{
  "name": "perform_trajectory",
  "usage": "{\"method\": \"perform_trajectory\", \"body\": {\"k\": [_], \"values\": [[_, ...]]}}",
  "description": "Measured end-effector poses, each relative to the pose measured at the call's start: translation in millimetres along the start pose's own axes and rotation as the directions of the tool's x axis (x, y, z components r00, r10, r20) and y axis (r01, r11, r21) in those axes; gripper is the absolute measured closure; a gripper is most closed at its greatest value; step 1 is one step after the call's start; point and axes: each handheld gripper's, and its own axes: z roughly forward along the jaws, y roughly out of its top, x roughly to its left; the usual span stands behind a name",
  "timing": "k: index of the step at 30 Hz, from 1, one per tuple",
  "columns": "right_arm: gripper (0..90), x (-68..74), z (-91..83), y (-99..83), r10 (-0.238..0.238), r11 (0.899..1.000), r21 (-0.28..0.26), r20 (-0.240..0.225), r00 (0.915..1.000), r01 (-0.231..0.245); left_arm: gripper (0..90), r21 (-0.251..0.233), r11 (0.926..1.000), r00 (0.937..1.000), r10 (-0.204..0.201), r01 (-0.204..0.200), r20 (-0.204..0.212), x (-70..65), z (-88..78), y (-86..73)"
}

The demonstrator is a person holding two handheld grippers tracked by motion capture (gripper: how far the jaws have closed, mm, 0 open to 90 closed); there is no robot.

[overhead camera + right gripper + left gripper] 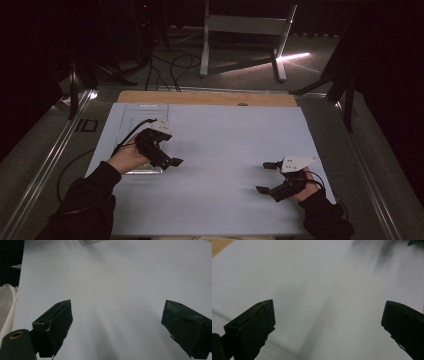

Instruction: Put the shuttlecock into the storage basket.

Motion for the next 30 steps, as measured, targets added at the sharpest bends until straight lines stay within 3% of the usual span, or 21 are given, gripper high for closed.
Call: {"method": "perform_trajectory", "body": {"k": [11, 19, 30], "values": [[9.8, 1.7, -2.5, -4.5, 0.008, 1.000, 0.000, 0.008, 0.9999, -0.008, 0.1, -0.032, 0.9990, 0.9986, 0.034, -0.033, 0.041, -21.5, 28.0, 8.8], [9.8, 2.1, -2.8, -6.4, 0.014, 1.000, 0.001, 0.004, 0.9999, -0.014, 0.1, -0.033, 0.9987, 0.9961, 0.042, -0.039, 0.078, -36.2, 44.3, 6.2], [9.8, 2.5, -2.9, -6.6, 0.018, 1.000, 0.000, 0.001, 0.9998, -0.018, 0.1, -0.049, 0.9974, 0.9963, 0.056, -0.053, 0.065, -51.4, 56.7, -7.3]]}}
